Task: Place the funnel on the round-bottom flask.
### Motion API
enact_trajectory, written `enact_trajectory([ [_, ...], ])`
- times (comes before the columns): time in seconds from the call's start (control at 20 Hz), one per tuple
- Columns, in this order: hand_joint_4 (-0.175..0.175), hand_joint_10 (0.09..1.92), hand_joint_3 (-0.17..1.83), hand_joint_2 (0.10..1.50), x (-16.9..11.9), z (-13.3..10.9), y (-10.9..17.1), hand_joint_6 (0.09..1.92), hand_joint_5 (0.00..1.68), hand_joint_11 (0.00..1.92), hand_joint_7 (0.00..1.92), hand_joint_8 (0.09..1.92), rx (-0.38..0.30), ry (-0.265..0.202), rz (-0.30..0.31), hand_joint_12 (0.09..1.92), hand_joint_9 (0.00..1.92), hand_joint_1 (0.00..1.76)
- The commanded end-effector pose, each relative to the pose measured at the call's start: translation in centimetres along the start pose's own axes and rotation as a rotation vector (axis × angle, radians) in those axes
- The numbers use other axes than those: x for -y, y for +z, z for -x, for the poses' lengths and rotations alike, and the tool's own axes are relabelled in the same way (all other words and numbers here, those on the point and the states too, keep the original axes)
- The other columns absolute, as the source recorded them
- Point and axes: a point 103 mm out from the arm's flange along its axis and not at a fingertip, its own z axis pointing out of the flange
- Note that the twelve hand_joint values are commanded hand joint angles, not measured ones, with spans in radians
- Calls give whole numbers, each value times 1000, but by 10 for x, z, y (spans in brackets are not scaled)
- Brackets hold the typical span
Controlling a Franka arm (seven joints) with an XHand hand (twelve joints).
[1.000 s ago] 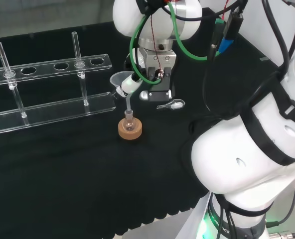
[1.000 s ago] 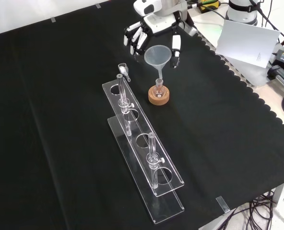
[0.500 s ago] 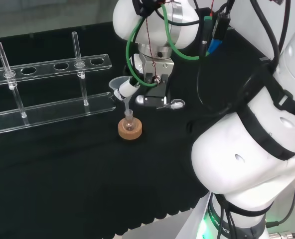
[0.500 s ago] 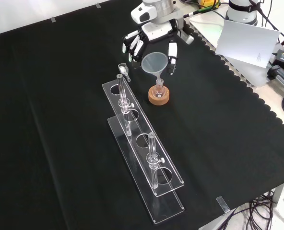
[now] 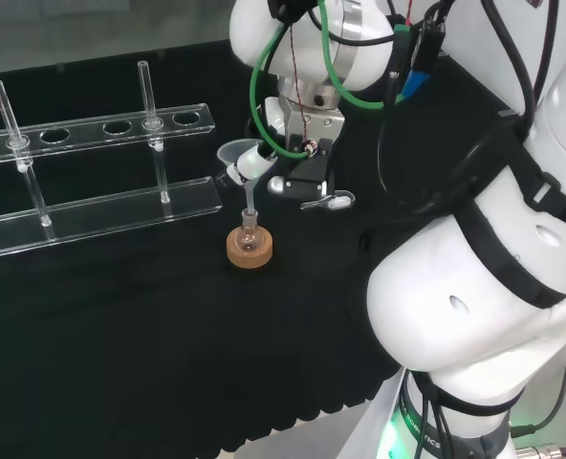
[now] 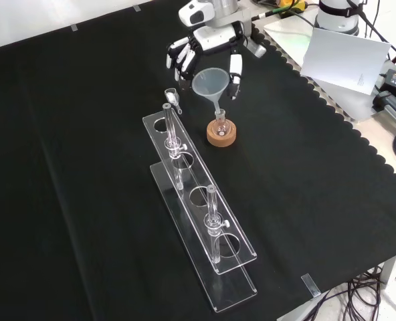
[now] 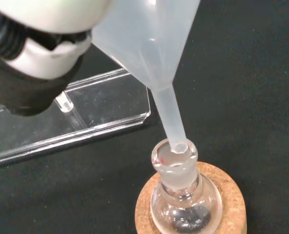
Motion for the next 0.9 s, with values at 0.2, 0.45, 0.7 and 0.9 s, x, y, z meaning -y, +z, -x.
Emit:
enact_trajectory([
  [0.2,22,482,793,438,-5,6,10,409,667,0,1030,503,-39,24,-13,930,597,959],
  [0.45,20,482,795,438,-7,11,20,410,664,0,1028,503,-79,54,-1,925,596,959],
  [0.7,18,482,796,439,4,14,34,411,659,0,1027,505,-118,80,30,918,595,959],
  [0.9,15,482,798,439,15,10,50,411,656,0,1026,505,-132,84,33,915,595,959],
])
